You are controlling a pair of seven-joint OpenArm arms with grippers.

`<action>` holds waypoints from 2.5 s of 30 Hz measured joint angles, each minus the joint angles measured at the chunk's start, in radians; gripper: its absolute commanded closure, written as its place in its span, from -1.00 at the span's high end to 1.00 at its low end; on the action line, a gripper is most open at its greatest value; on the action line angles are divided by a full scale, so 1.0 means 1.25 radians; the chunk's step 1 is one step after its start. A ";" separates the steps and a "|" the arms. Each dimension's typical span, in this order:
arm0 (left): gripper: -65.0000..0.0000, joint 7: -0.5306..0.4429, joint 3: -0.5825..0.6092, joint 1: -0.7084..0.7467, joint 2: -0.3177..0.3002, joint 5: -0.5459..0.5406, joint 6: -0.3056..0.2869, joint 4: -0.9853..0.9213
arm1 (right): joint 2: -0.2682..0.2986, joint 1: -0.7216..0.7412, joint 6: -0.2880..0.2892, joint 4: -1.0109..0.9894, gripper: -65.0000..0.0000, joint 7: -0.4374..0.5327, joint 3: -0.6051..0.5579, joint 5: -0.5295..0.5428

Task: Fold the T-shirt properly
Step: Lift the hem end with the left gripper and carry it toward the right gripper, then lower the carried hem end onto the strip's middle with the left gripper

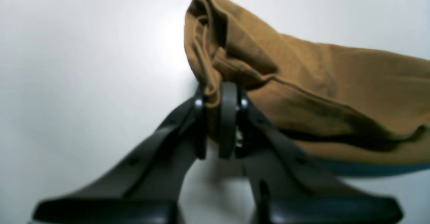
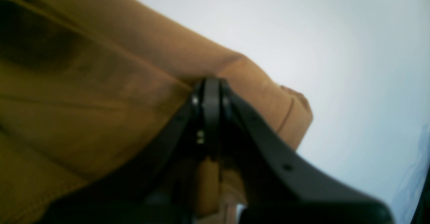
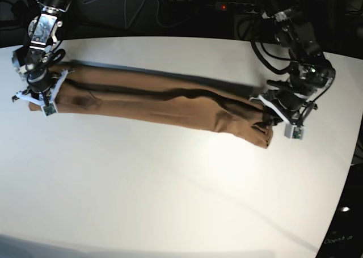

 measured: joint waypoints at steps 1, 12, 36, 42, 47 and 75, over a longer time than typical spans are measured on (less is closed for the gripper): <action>-0.92 0.002 0.018 0.001 0.001 -0.002 -0.002 0.012 | 0.000 0.000 0.000 0.000 -0.98 0.000 0.000 0.000; -0.92 -0.002 0.170 0.055 0.024 0.000 -0.003 0.121 | 0.000 0.000 -0.007 -0.017 -0.98 0.013 0.000 0.006; -0.92 -0.002 0.525 0.072 0.044 -0.001 0.068 0.124 | 0.001 0.001 -0.007 -0.017 -0.98 0.014 0.002 0.006; -0.92 -0.007 0.589 0.069 0.045 -0.003 0.081 0.049 | 0.000 0.002 -0.007 -0.017 -0.98 0.012 0.002 0.006; -0.92 -0.061 0.589 0.067 0.043 0.001 0.115 -0.002 | 0.000 0.002 -0.007 -0.018 -0.98 0.012 0.002 0.006; -0.92 -0.124 0.681 0.023 0.052 -0.004 0.117 -0.193 | 0.005 0.002 -0.016 -0.017 -0.98 0.003 -0.023 0.003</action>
